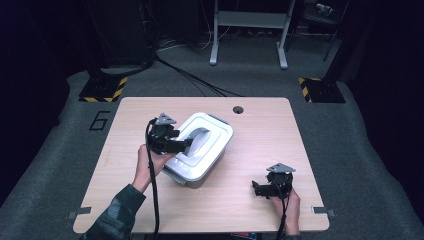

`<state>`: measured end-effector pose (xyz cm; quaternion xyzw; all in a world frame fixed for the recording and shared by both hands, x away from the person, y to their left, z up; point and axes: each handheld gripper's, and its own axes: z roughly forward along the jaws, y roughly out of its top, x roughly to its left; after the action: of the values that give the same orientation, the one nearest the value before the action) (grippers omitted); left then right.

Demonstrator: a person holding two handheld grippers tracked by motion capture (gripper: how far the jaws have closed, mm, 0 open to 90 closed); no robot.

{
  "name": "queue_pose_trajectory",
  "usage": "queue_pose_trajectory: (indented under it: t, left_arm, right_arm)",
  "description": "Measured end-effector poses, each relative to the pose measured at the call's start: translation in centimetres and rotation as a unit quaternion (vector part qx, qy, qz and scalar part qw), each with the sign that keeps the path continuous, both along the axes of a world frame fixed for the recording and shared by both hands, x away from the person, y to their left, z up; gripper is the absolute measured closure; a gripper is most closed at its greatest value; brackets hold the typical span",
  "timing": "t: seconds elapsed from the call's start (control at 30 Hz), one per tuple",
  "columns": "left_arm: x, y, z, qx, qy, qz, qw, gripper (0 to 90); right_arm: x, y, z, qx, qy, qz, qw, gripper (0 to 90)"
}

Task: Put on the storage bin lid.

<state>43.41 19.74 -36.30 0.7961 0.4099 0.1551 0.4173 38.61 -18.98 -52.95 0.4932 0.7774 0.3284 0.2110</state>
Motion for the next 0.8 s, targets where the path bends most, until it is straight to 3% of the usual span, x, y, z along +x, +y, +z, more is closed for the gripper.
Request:
queue_pose_trajectory:
  t: [0.13,0.4,0.63,0.7,0.8]
  left_arm:
    - [-0.4,1.3,0.7,-0.003,-0.015,0.004,0.9999,25.8]
    - [-1.3,4.8,1.4,0.019,-0.032,0.032,0.9988,14.4]
    - [-1.8,7.8,0.5,0.019,-0.035,0.077,0.9963,6.6]
    - [-1.8,8.3,0.3,0.021,-0.034,0.079,0.996,5.8]
    - [-2.1,9.8,-1.1,0.024,-0.031,0.103,0.9939,4.1]
  right_arm:
    - [0.0,0.0,0.0,0.0,0.0,0.0,1.0,0.9]
    - [0.0,0.0,0.0,0.0,0.001,-0.003,1.0,0.9]
    - [0.0,0.0,0.0,-0.001,0.0,-0.001,1.0,0.9]
    - [0.0,0.0,0.0,-0.001,0.0,-0.001,1.0,0.9]
    - [0.0,0.0,0.0,-0.001,0.0,-0.001,1.0,0.9]
